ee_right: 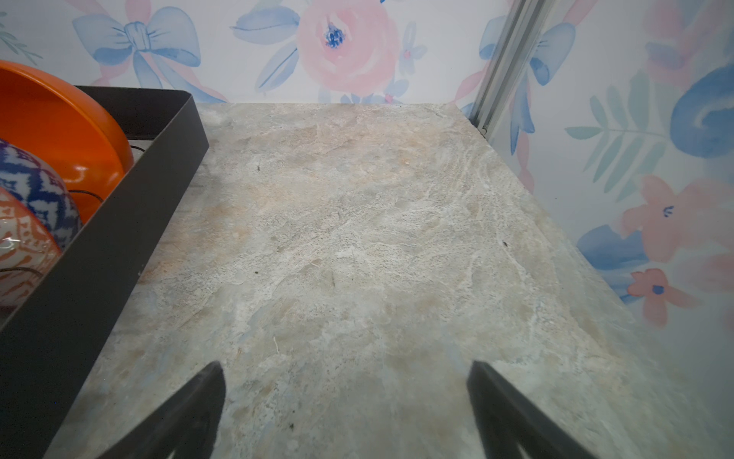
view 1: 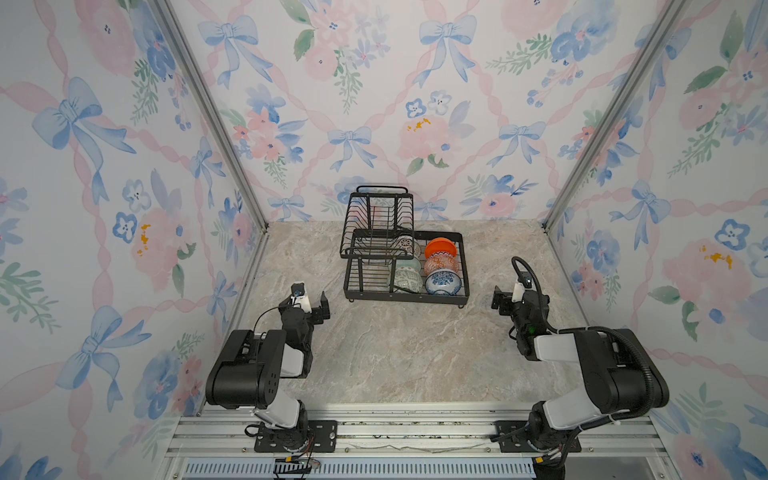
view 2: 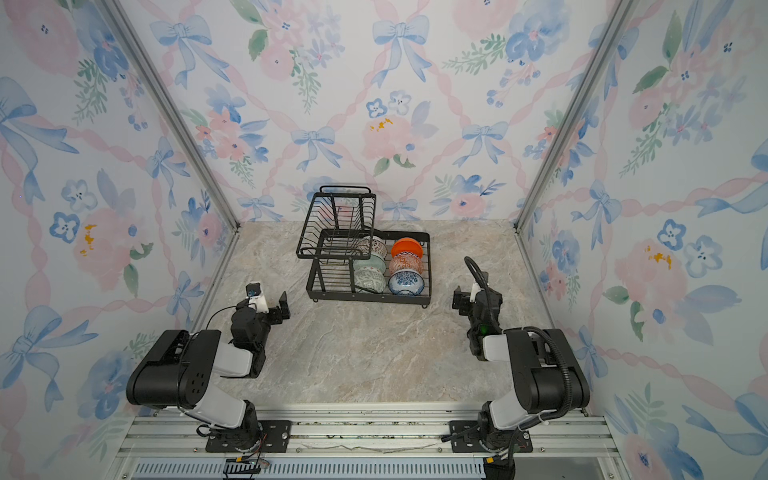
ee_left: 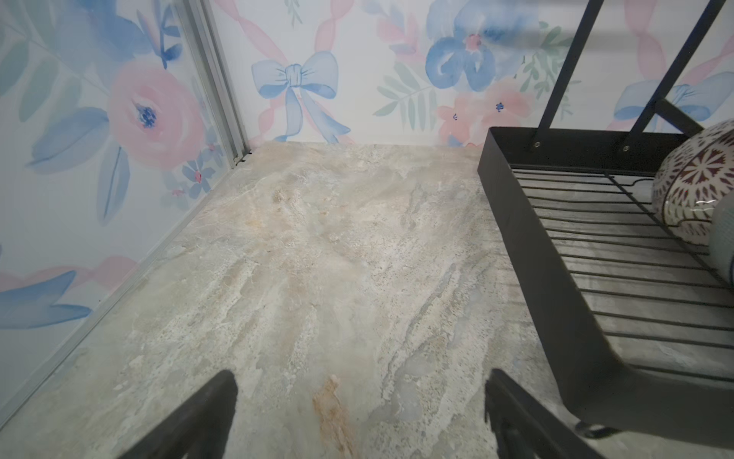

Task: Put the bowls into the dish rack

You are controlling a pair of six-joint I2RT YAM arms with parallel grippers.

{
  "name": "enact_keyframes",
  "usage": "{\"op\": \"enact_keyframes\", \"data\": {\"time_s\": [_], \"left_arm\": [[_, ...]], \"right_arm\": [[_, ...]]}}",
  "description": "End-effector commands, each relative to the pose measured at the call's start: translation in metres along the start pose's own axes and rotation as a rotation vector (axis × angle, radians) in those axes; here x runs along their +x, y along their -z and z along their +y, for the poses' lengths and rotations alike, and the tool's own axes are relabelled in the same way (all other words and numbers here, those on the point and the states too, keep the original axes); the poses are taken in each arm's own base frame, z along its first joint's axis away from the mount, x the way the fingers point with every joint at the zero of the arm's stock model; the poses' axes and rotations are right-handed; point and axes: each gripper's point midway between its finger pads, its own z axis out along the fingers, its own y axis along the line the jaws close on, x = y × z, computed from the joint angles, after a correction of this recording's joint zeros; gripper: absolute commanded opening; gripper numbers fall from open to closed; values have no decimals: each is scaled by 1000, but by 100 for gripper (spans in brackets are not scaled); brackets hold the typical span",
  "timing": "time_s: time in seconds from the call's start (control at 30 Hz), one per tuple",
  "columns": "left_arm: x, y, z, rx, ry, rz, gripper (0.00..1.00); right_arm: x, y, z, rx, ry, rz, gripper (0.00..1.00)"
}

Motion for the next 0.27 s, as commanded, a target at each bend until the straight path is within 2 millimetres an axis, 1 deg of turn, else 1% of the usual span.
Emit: {"op": "enact_keyframes", "data": {"time_s": [0.0,0.23], "left_arm": [[-10,-2,0,-12,1,-37,98],[-10,-3,-2,-11,-8,-37,98]], "right_arm": [[-7,-2,3,-8,-6,-20,97],[-7,-2,3,-10,-7,-20,97]]}}
